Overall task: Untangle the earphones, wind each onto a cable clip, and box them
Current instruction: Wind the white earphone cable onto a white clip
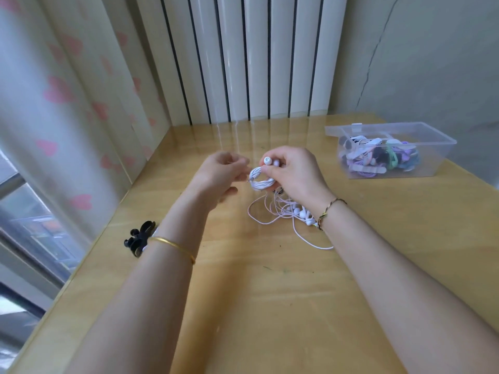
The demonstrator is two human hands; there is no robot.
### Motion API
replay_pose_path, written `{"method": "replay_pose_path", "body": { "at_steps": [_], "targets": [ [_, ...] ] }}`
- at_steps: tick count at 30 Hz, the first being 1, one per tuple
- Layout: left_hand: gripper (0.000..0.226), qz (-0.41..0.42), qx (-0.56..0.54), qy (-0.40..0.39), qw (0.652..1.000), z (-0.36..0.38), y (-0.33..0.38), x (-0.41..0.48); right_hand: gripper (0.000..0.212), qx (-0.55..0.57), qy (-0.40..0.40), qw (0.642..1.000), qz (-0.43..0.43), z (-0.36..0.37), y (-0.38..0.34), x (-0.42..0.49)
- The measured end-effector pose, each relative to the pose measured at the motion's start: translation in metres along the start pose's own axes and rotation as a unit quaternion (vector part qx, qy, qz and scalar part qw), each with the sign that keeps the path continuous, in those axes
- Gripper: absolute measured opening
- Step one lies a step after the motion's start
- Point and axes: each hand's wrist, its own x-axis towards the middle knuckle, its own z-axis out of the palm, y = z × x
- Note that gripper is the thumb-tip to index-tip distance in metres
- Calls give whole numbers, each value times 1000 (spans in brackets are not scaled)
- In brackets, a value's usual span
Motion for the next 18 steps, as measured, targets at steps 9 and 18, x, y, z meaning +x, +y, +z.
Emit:
{"method": "replay_pose_path", "body": {
  "at_steps": [9,18],
  "targets": [
    [58,7,541,-50,840,-23,-44,70,12,38,-22,998,34,6,10,2],
    [11,46,597,-44,800,-12,-11,67,17,63,-2,997,41,-9,15,1]
  ]
}}
